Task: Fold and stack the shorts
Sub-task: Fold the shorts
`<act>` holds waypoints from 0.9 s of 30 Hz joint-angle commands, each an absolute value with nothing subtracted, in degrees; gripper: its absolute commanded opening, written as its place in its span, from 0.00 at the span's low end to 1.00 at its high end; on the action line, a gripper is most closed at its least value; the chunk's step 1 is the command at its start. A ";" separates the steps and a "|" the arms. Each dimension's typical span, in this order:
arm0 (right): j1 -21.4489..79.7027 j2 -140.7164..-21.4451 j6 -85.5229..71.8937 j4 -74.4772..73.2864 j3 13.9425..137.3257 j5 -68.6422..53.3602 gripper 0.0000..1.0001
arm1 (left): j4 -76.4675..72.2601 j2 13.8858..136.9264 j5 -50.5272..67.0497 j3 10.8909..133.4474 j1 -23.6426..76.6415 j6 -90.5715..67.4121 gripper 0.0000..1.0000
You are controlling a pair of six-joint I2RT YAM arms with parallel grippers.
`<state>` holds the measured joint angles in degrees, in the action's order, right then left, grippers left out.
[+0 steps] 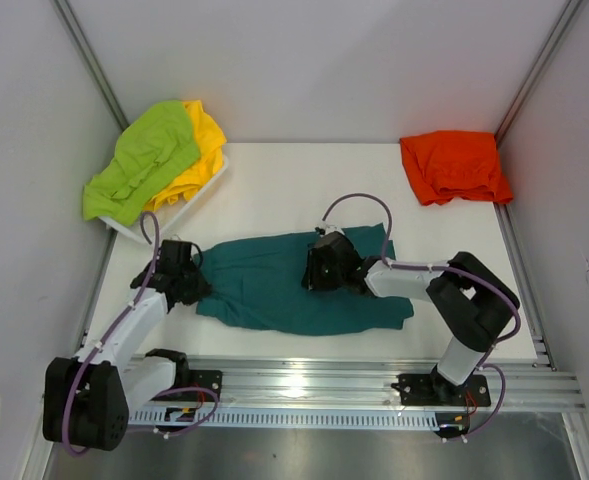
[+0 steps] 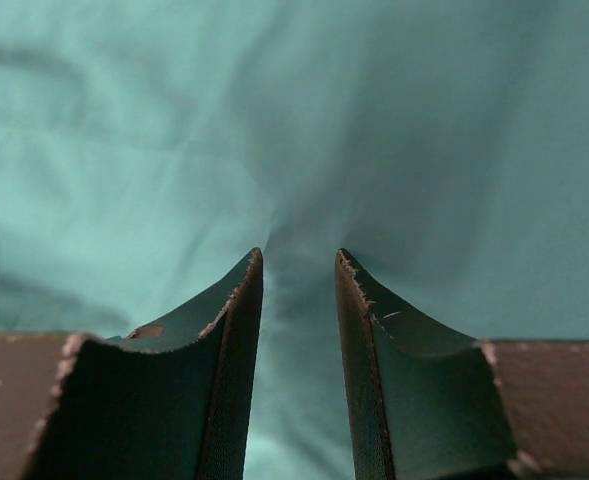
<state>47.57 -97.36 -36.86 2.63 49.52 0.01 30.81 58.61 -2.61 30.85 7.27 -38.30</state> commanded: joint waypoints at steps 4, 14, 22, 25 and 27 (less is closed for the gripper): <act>42.37 -98.61 -36.56 3.78 47.64 0.97 0.37 | 22.51 57.92 1.32 26.46 8.00 -40.96 0.01; 33.32 -100.90 -37.18 2.20 45.88 1.05 0.34 | 10.91 64.07 7.20 23.99 8.96 -40.96 0.20; 30.85 -97.39 -36.39 -3.24 47.37 5.10 0.38 | 7.64 64.87 7.92 25.66 11.16 -41.22 0.87; 31.90 -93.71 -35.60 -5.52 49.29 6.41 0.42 | 9.84 61.71 8.17 26.36 11.08 -40.61 0.99; 34.61 -91.42 -34.55 -8.16 51.14 7.47 0.44 | 10.63 60.30 8.96 26.11 10.99 -40.60 0.99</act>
